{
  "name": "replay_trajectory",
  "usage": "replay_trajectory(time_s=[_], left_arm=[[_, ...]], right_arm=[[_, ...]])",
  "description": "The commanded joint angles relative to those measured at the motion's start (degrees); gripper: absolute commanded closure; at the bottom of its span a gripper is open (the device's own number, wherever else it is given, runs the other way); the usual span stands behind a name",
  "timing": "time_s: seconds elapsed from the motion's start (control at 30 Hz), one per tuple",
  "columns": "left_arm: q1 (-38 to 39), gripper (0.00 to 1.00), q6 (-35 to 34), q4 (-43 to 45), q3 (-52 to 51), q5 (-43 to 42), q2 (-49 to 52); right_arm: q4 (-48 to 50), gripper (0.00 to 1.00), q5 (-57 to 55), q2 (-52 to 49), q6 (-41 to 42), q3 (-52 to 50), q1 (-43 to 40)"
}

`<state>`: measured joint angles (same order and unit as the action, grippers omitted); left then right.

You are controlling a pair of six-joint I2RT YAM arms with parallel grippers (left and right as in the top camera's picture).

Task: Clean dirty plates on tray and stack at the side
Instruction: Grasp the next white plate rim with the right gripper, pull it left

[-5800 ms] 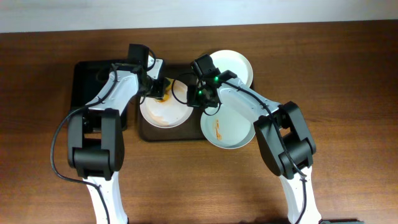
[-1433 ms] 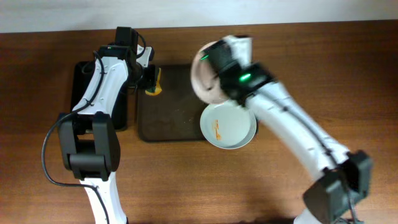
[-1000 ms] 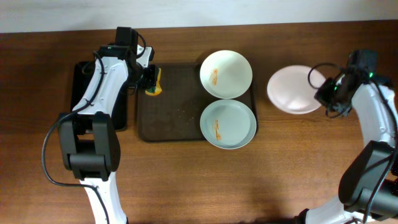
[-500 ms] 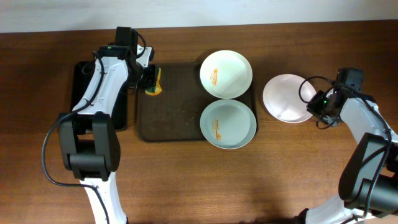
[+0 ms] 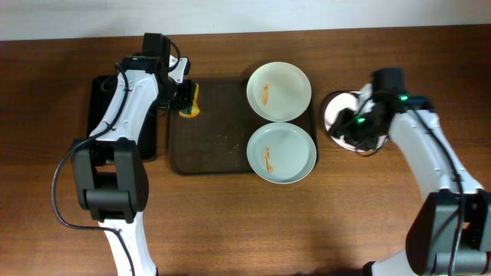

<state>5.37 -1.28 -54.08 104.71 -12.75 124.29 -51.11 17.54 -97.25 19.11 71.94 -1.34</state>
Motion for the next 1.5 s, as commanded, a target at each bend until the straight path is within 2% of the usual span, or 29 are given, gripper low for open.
replay_trajectory(time_s=[0.0,0.23,0.33,0.37,0.4,0.53,0.67,0.73,0.83,0.93,1.03,1.1,1.3,1.47], left_arm=[[0.83,0.99,0.92,-0.26,1.03,0.15,-1.95],[0.87,0.99,0.92,-1.09,1.03,0.15,-1.95],[0.87,0.99,0.94,-1.07,1.03,0.15,-1.95],[0.87,0.99,0.94,-1.07,1.03,0.15,-1.95],[0.87,0.99,0.94,-1.07,1.03,0.15,-1.95],[0.87,0.99,0.94,-1.07,1.03,0.15,-1.95],[0.87,0.99,0.92,-1.09,1.03,0.15,-1.95],[0.92,0.99,0.92,-1.11,1.03,0.15,-1.95],[0.85,0.99,0.92,-1.11,1.03,0.15,-1.95],[0.81,0.99,0.92,-1.14,1.03,0.15,-1.95],[0.81,0.99,0.94,-1.29,1.03,0.17,-1.95],[0.81,0.99,0.92,-1.27,1.03,0.17,-1.95],[-0.44,0.99,0.92,-0.63,1.22,-0.09,-1.97],[-1.68,0.99,0.92,-3.21,3.04,-8.5,-3.06]], right_arm=[[1.75,0.47,-3.52,-0.63,0.28,-2.78,7.02],[3.32,0.49,-9.22,-7.58,2.58,-3.8,11.56],[3.3,0.61,-8.98,-9.05,2.58,-3.82,11.58],[2.89,0.75,-8.59,-9.05,2.56,-3.85,11.58],[2.49,0.81,-8.31,-9.05,2.56,-3.87,11.58],[1.2,0.96,-5.81,-9.05,2.05,-3.89,13.66],[1.46,0.96,3.98,-9.03,0.59,-2.21,17.09],[2.93,0.96,3.91,-9.03,3.54,-0.33,18.8],[10.78,0.96,2.95,-9.03,11.3,1.14,21.49],[19.32,0.96,-8.15,-9.07,23.58,1.14,28.0],[21.46,0.96,-20.65,-9.27,30.25,1.14,34.56],[21.64,0.96,-24.26,-9.29,33.44,1.14,36.24],[21.97,0.96,-22.73,-12.76,36.04,1.11,36.15],[27.52,0.95,-22.75,-12.85,36.02,1.11,36.11]])
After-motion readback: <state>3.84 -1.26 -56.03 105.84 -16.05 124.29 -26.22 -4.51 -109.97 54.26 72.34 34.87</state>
